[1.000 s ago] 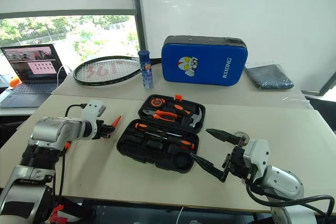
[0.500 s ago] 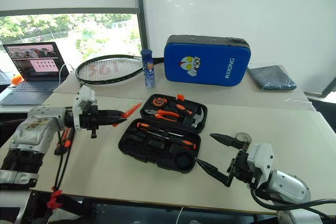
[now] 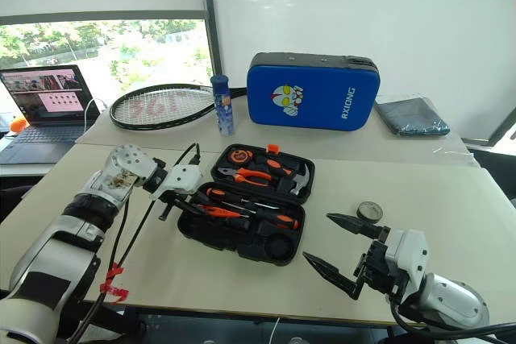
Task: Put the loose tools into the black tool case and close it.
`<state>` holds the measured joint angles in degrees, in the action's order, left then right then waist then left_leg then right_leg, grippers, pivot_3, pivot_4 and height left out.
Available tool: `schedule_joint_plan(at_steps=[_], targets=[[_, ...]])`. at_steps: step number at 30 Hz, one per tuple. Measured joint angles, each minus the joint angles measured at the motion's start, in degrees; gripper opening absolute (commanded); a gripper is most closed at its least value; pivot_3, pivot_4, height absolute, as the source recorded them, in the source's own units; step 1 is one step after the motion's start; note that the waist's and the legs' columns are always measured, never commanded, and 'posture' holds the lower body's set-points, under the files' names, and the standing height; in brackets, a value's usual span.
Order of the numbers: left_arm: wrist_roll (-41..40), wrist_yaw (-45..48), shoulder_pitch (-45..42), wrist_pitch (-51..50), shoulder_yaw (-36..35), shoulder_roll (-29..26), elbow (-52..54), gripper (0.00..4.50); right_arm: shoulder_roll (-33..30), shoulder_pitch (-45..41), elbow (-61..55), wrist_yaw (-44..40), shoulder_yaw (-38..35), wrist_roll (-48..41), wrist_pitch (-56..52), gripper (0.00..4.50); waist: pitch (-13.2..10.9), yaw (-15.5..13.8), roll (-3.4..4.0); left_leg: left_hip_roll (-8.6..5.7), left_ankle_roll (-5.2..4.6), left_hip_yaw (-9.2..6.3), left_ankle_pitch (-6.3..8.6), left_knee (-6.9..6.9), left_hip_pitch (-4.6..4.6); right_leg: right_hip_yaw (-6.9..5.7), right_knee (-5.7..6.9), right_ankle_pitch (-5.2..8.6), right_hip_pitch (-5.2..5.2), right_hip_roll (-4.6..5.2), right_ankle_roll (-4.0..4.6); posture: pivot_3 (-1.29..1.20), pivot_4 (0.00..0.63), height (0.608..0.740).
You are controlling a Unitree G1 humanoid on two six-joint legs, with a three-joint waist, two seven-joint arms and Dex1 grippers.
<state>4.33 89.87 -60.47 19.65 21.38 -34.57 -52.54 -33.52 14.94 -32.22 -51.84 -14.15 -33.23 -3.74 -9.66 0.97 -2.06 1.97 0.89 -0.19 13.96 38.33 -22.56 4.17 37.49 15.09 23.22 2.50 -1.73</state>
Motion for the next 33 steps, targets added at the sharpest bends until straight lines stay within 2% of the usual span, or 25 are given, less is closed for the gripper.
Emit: schedule_joint_plan(at_steps=[3,13,33], targets=[[2.16,-1.7,-2.23,2.69,0.04,1.55,-4.22,0.43,-0.04,0.45,-0.48,0.25,0.01,-0.32,-0.41,4.5,0.0,-0.11,0.0,0.0,0.0,0.0,0.0,0.02,-0.02,0.0,0.0,0.0,0.0,0.0,-0.02,0.0,0.15,0.74],[5.18,-1.4,-4.47,7.73,0.13,3.79,-8.82,0.43,-0.04,0.75,-0.73,0.74,0.25,-0.34,-0.68,4.5,0.0,0.11,0.0,0.0,0.0,-0.01,0.0,0.03,-0.01,0.0,0.04,0.01,0.0,-0.01,-0.04,0.0,0.15,0.74],[10.32,-2.48,-6.97,7.5,1.26,5.31,-10.47,0.43,-0.04,0.06,-0.72,0.9,1.87,-0.3,-0.8,4.5,0.0,-0.09,0.0,0.0,-0.03,-0.01,-0.01,0.22,0.09,0.01,0.19,0.17,-0.11,-0.01,-0.31,0.0,0.15,0.74]])
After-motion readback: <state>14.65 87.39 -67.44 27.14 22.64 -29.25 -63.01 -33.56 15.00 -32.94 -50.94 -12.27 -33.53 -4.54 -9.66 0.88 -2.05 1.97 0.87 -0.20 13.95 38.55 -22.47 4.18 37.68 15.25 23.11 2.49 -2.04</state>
